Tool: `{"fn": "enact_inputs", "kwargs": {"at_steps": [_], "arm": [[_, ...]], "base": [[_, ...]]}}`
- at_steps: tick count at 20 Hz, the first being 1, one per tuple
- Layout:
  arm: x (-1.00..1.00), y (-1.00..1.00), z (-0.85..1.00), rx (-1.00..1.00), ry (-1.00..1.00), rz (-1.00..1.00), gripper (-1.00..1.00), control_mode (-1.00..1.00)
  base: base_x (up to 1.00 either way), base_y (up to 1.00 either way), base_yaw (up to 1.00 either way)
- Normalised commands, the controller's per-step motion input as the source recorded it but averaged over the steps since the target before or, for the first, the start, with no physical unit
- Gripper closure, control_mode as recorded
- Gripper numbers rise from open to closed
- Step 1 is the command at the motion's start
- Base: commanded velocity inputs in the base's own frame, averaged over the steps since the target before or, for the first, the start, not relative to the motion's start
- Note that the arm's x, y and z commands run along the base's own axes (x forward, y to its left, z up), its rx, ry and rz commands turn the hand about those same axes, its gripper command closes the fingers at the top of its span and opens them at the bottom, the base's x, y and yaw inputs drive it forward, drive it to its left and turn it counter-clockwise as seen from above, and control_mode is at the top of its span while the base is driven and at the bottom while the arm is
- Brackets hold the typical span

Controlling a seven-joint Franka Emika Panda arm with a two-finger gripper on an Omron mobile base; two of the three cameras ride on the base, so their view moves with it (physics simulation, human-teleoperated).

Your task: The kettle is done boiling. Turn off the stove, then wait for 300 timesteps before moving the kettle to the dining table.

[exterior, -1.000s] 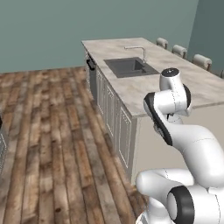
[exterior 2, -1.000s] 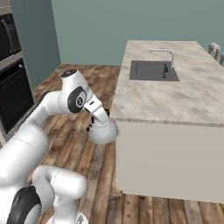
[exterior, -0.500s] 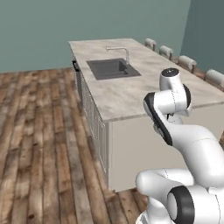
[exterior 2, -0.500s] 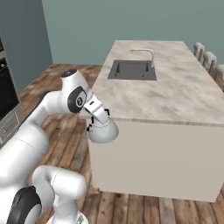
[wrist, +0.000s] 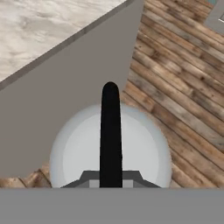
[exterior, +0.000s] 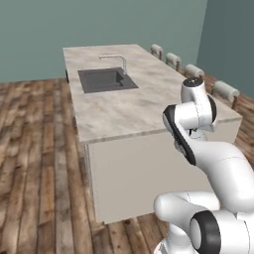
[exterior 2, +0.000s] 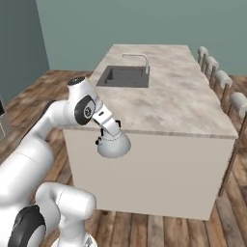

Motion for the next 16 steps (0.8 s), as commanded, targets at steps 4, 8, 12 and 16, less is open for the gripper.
{"fn": "enact_inputs", "kwargs": {"at_steps": [4,8,12,16], "arm": [[0.00,0.00,0.00,0.00,0.00,0.00,1.00,1.00],[0.00,0.00,0.00,0.00,0.00,0.00,1.00,1.00],[0.00,0.00,0.00,0.00,0.00,0.00,1.00,1.00],[0.00,0.00,0.00,0.00,0.00,0.00,1.00,1.00]], "base": [[0.00,-0.58,0.06],[0.00,-0.57,0.09],[0.01,-0.56,0.10],[0.03,-0.52,0.10]]}}
